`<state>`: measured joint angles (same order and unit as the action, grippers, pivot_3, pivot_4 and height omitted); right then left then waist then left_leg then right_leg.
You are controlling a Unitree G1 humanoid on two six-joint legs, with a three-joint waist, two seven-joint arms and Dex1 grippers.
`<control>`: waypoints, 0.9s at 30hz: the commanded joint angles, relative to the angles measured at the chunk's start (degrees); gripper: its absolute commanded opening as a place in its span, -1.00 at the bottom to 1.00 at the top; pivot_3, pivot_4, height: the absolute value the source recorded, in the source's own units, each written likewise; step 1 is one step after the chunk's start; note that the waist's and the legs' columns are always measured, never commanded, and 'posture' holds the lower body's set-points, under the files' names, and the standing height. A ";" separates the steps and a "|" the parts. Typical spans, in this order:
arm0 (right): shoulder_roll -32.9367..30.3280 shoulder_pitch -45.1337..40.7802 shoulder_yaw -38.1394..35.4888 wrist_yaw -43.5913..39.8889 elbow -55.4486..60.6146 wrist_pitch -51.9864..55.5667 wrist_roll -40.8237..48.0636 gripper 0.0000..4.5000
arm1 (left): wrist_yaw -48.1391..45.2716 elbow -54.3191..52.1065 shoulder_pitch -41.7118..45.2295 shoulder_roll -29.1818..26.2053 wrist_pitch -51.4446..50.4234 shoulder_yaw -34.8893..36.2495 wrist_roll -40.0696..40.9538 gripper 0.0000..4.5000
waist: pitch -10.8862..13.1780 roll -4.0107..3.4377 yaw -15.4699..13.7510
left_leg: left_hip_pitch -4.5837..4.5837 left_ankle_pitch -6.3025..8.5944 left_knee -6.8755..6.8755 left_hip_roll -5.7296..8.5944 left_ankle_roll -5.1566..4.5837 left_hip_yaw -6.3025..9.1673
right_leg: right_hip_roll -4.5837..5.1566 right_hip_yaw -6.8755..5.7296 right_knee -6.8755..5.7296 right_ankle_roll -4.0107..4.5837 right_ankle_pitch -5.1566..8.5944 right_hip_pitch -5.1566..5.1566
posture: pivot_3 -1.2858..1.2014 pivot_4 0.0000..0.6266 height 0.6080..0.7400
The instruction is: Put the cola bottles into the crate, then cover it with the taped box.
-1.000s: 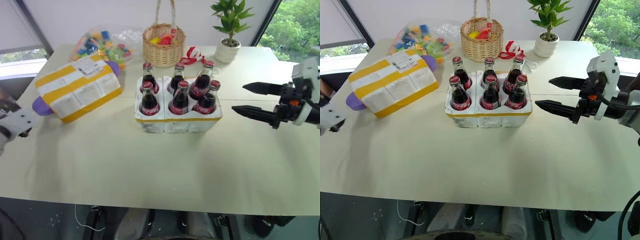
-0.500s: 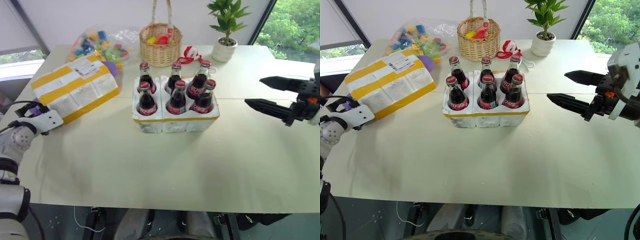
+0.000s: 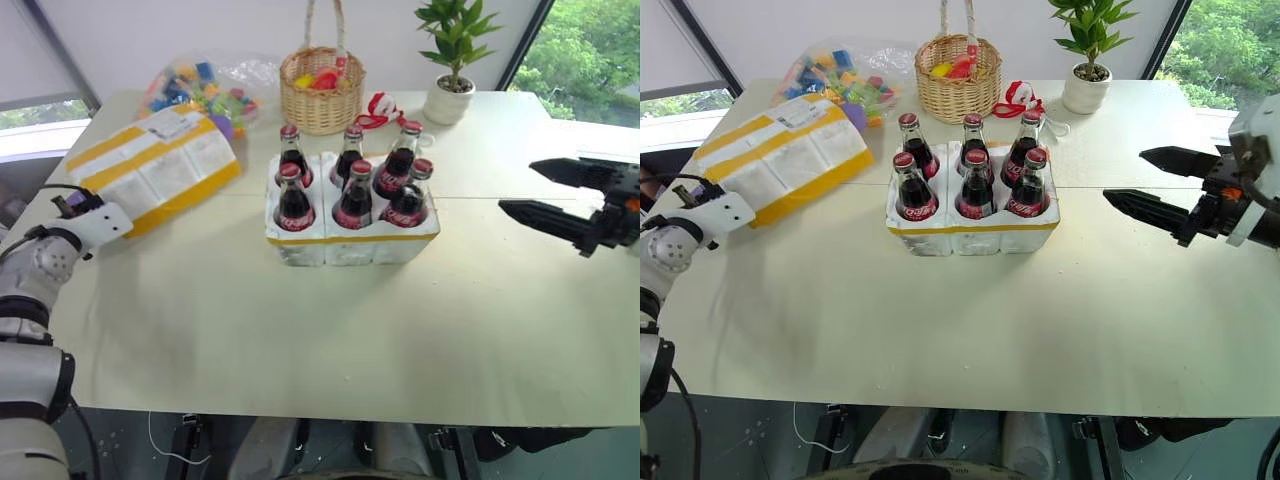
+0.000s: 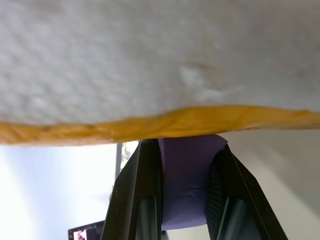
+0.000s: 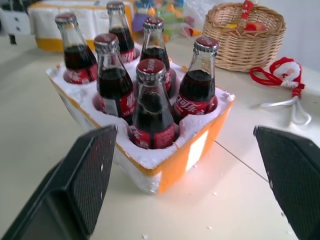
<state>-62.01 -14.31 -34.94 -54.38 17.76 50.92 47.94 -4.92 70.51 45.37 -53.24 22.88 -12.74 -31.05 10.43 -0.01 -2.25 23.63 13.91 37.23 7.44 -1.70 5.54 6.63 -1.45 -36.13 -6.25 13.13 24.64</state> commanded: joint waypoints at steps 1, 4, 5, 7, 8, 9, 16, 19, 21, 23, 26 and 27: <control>-1.99 2.10 -3.14 -1.38 0.71 -2.53 -2.12 1.00 | -0.47 -1.54 1.91 -3.29 1.53 -0.16 -0.08 -0.60 | 0.00 0.02 0.02 | 0.00 0.00 0.00 -0.01 0.00 0.00 | -0.01 0.00 0.00 0.00 0.00 0.00 | 0.03 -0.52 0.88; -2.79 4.76 -4.76 -3.46 -0.54 -3.65 -3.55 1.00 | -2.31 -5.08 4.59 -5.49 3.74 1.33 1.32 -0.60 | 0.04 0.11 -0.03 | 0.00 0.00 0.01 -0.01 0.00 0.00 | -0.01 0.00 0.00 0.00 0.00 0.00 | 0.03 -0.52 0.88; -2.99 5.23 -5.17 -3.74 -1.02 -3.77 -3.88 1.00 | -3.14 -6.45 5.57 -6.05 4.31 1.98 2.02 -0.60 | 0.09 0.20 -0.12 | 0.01 0.00 0.02 -0.01 0.00 0.00 | -0.01 0.00 0.00 0.00 0.00 0.00 | 0.03 -0.52 0.88; -3.40 5.81 -5.50 -4.17 -2.29 -4.35 -4.74 1.00 | -5.06 -9.13 7.49 -6.88 4.78 3.01 3.32 -0.60 | 0.11 0.25 -0.14 | 0.06 0.00 0.07 0.00 0.01 0.01 | 0.01 -0.02 0.00 0.00 0.00 0.01 | 0.03 -0.52 0.88; -3.60 6.06 -5.64 -4.59 -3.37 -4.89 -5.36 1.00 | -6.38 -11.04 8.88 -7.28 4.90 3.70 4.23 -0.60 | 0.11 0.25 -0.13 | 0.07 0.01 0.08 0.02 0.00 0.00 | 0.03 -0.02 0.01 -0.01 -0.01 0.00 | 0.03 -0.52 0.88; -3.70 6.23 -5.64 -5.07 -4.50 -5.52 -5.90 1.00 | -8.03 -13.14 10.42 -7.46 4.50 4.54 5.37 -0.60 | 0.10 0.26 -0.12 | 0.07 0.02 0.10 0.03 -0.01 -0.01 | 0.05 -0.02 0.02 -0.02 -0.01 0.00 | 0.03 -0.52 0.88; -2.52 5.01 -2.98 -5.09 -7.90 -9.03 -7.91 1.00 | -21.25 -32.68 13.49 -5.34 -0.45 8.43 14.06 -0.60 | 0.09 0.26 0.33 | 0.10 0.03 0.11 -0.01 -0.05 -0.09 | 0.03 -0.02 0.00 -0.03 -0.02 0.05 | 0.03 -0.52 0.88; -1.88 4.59 -2.03 -4.82 -8.60 -10.16 -8.28 1.00 | -26.64 -45.31 11.97 -3.89 -5.05 8.70 16.84 -0.60 | 0.09 0.26 0.50 | 0.10 0.02 0.12 -0.01 -0.06 -0.13 | 0.02 -0.01 0.00 -0.03 -0.02 0.05 | 0.03 -0.52 0.88; -1.61 4.44 -1.77 -4.67 -8.95 -10.70 -8.49 1.00 | -29.38 -52.37 10.58 -3.43 -8.36 8.99 17.77 -0.60 | 0.09 0.26 0.56 | 0.10 0.02 0.13 -0.01 -0.07 -0.14 | 0.03 0.01 0.00 -0.03 -0.02 0.04 | 0.03 -0.52 0.88; -1.51 4.54 -1.92 -4.68 -9.10 -10.98 -8.61 1.00 | -32.81 -59.62 8.75 -3.56 -12.32 8.91 18.20 -0.60 | 0.09 0.25 0.69 | 0.10 0.02 0.14 -0.01 -0.07 -0.15 | 0.02 0.02 0.00 -0.03 -0.02 0.03 | 0.03 -0.52 0.88; -1.29 5.22 -2.81 -4.66 -8.70 -10.89 -8.24 1.00 | -35.80 -68.24 6.15 -4.14 -16.20 8.60 16.89 -0.60 | 0.09 0.24 1.11 | 0.09 0.02 0.13 -0.04 -0.07 -0.16 | -0.03 0.03 0.00 -0.03 -0.02 0.04 | 0.03 -0.52 0.88; -1.16 5.47 -2.97 -4.61 -8.69 -11.01 -8.30 1.00 | -36.26 -70.53 5.46 -4.08 -17.28 8.64 16.44 -0.60 | 0.09 0.25 1.39 | 0.08 0.02 0.13 -0.04 -0.07 -0.16 | -0.03 0.03 -0.01 -0.03 -0.02 0.02 | 0.03 -0.52 0.88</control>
<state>-63.35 -8.86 -35.58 -58.98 8.61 40.82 39.47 -40.31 4.80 50.72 -56.14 7.83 -5.92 -14.02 10.52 0.23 -0.86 23.70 13.93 37.36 7.40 -1.77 5.38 6.60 -1.42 -36.14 -6.28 13.11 24.66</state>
